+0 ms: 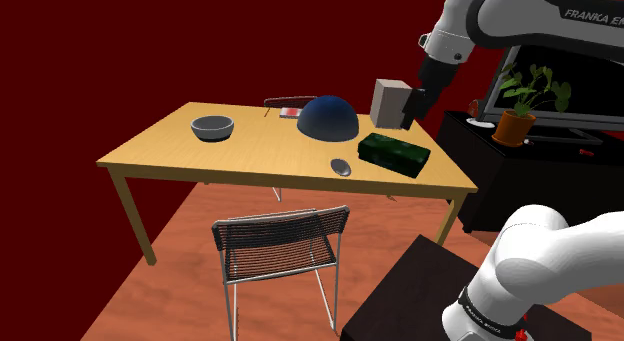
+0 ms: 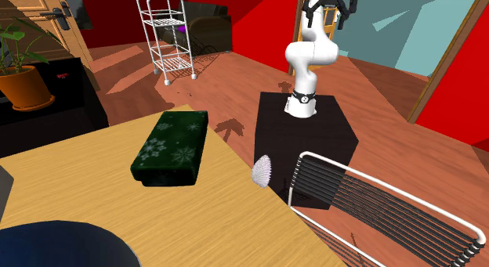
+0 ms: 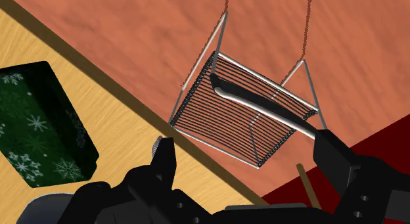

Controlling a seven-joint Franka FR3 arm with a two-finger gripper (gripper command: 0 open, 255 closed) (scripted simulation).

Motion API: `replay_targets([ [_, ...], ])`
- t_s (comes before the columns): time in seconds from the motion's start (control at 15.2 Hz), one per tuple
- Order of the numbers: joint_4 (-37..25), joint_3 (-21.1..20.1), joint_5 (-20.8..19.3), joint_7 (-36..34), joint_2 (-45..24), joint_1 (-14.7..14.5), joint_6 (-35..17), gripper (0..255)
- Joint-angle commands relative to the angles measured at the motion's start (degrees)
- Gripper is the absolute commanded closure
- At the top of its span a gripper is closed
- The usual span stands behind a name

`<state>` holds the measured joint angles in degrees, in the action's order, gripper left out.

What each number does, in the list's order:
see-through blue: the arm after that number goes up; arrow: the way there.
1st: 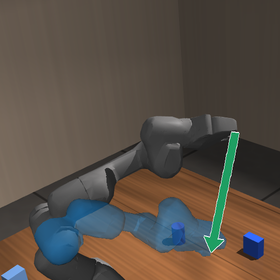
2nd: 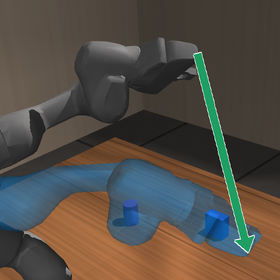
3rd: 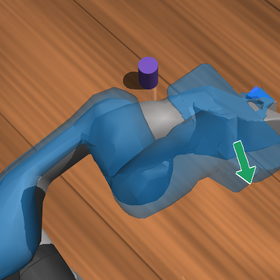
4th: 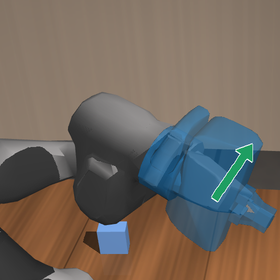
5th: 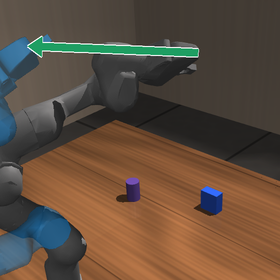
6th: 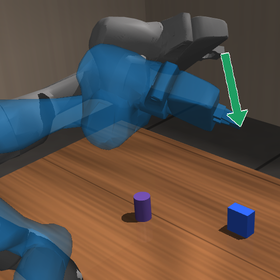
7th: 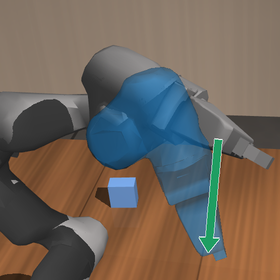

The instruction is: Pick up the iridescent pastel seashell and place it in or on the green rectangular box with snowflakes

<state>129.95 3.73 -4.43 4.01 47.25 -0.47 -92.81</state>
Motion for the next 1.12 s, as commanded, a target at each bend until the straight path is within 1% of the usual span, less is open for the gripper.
replay_targets([
  [0.0, 0.0, 0.0, 0.0, 0.0, 0.0, 0.0, 0.0, 0],
  [0.26, 3.8, -1.0, -1.7, -2.8, -4.2, 1.2, -7.9, 0],
  [0.53, 6.2, -1.9, -3.8, -5.9, -9.7, 2.5, -15.6, 0],
  [0.79, 7.2, -2.7, -6.3, -9.4, -16.3, 4.1, -22.9, 0],
  [1.06, 6.8, -3.4, -9.3, -13.4, -23.8, 6.0, -29.6, 0],
])
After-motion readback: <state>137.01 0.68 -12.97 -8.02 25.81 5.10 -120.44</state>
